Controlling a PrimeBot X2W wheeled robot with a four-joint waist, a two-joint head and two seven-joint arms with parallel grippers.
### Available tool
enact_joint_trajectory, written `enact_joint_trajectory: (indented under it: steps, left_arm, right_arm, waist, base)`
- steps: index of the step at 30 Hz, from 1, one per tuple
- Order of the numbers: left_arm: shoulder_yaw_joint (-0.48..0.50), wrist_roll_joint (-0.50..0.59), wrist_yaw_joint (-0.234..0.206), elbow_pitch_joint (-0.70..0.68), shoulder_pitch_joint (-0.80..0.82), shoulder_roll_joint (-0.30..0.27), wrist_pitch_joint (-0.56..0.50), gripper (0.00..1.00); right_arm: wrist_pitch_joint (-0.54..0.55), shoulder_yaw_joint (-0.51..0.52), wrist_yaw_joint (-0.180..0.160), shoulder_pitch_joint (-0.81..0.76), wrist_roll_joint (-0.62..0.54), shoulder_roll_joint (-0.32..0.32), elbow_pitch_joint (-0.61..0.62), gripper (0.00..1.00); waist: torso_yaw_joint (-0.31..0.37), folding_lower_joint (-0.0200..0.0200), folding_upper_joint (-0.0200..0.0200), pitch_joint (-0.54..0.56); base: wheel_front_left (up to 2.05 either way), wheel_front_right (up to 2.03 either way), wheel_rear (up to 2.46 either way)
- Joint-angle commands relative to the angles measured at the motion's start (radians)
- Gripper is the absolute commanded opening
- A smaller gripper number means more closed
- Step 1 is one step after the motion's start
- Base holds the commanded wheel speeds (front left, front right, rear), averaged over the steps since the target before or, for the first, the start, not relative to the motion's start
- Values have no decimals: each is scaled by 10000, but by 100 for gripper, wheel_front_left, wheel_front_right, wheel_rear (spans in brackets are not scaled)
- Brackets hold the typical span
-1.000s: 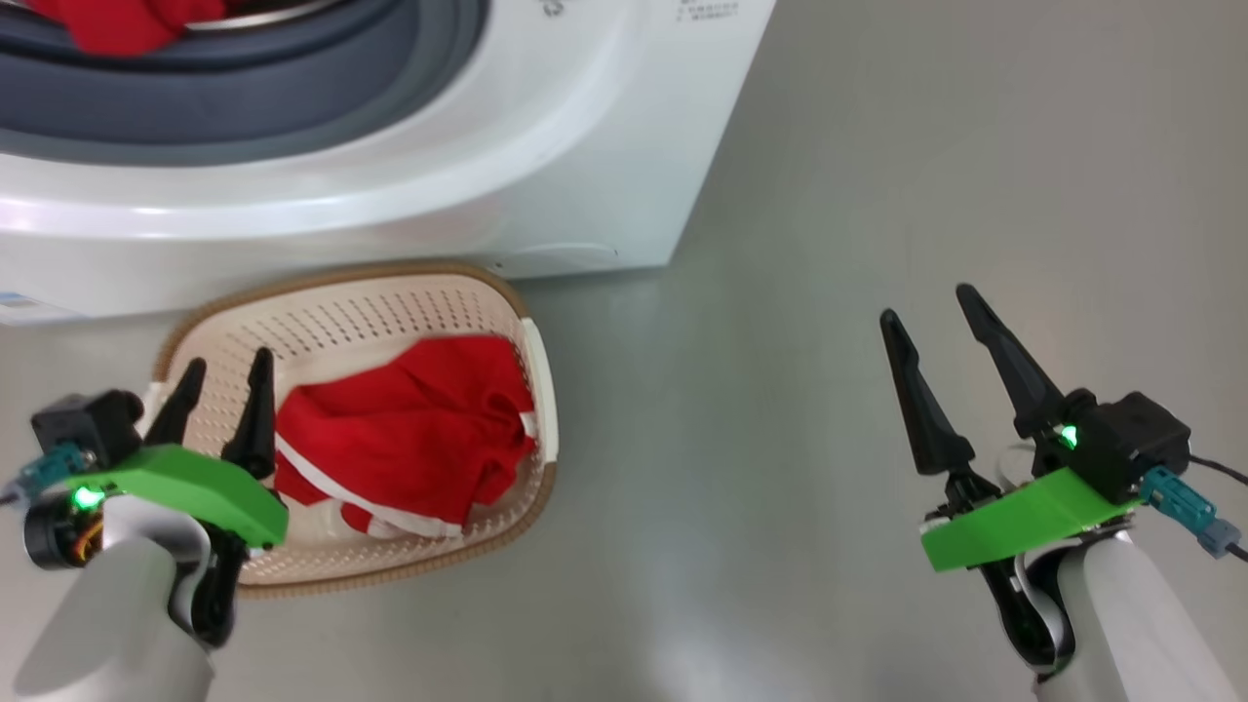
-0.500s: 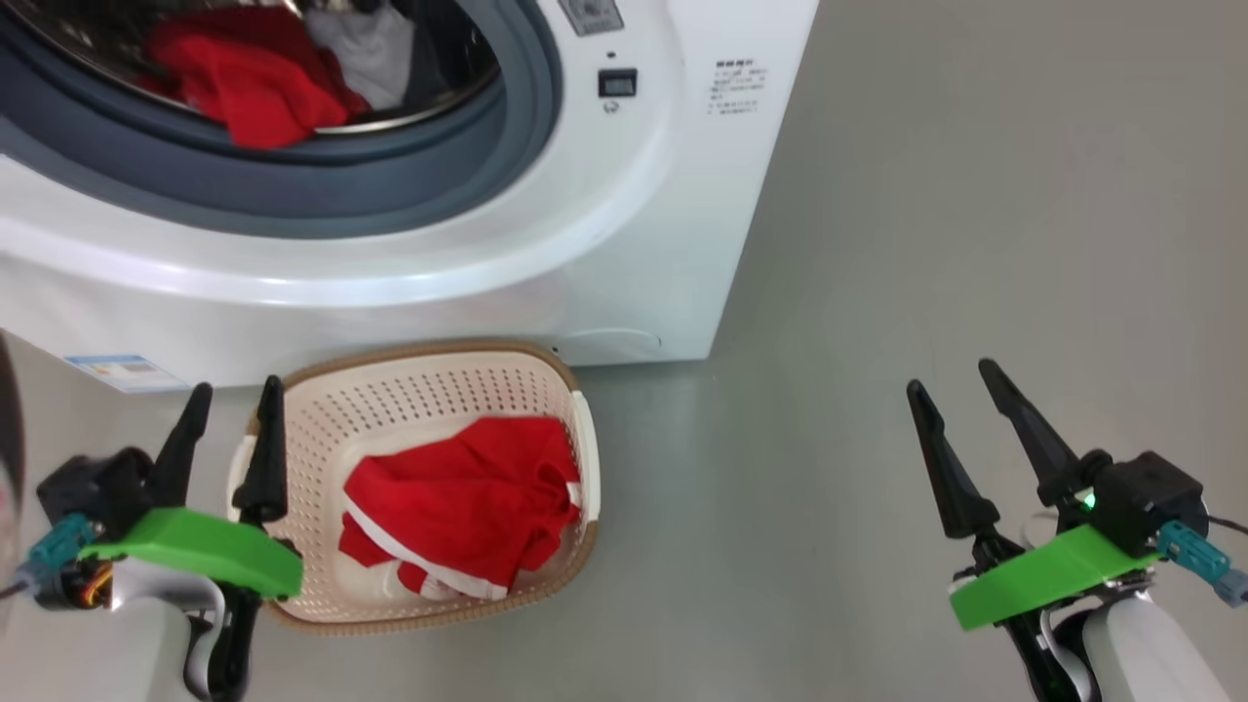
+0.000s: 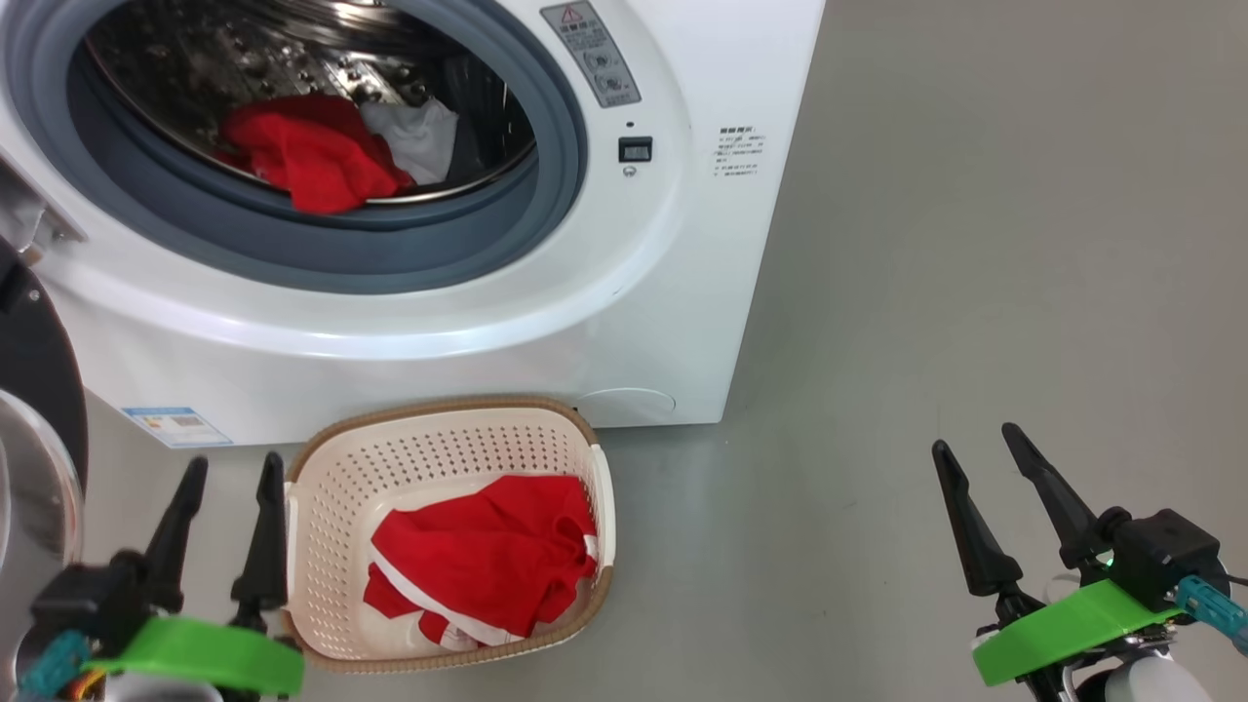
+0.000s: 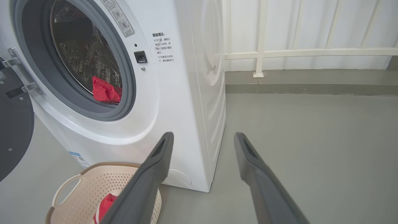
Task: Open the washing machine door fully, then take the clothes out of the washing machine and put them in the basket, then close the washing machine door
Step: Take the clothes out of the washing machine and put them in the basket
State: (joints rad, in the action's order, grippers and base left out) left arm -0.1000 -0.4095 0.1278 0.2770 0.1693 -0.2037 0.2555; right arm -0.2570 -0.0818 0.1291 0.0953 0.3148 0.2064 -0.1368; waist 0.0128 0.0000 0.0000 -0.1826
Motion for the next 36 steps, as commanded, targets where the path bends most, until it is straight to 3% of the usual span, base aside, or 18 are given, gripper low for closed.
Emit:
enact_joint_trajectory:
  steps: [1,10,20,28,36]
  left_arm:
    - [494,139,29,-423,-144,-199,63,100]
    - [969,509,29,-1406,-1238,172,63,100]
    - [1005,578,29,-1573,-1296,259,63,100]
    - [927,386,29,-1372,-789,201,63,100]
    - [473,73,29,-386,946,-147,63,100]
  right_arm:
    - [-48,-140,16,-117,155,142,290,100]
    - [-48,-52,16,-350,146,107,406,100]
    - [-48,-27,16,-331,107,94,454,100]
    - [-48,-105,16,-57,49,33,473,100]
    - [-48,-162,16,374,-73,-181,555,100]
  waist:
    - [-3,0,0,91]
    - [31,0,0,140]
    - [55,0,0,17]
    - [61,0,0,-357]
    - [86,0,0,-1184]
  base:
    - [0,0,0]
    - [0,0,0]
    - [0,0,0]
    - [0,0,0]
    - [0,0,0]
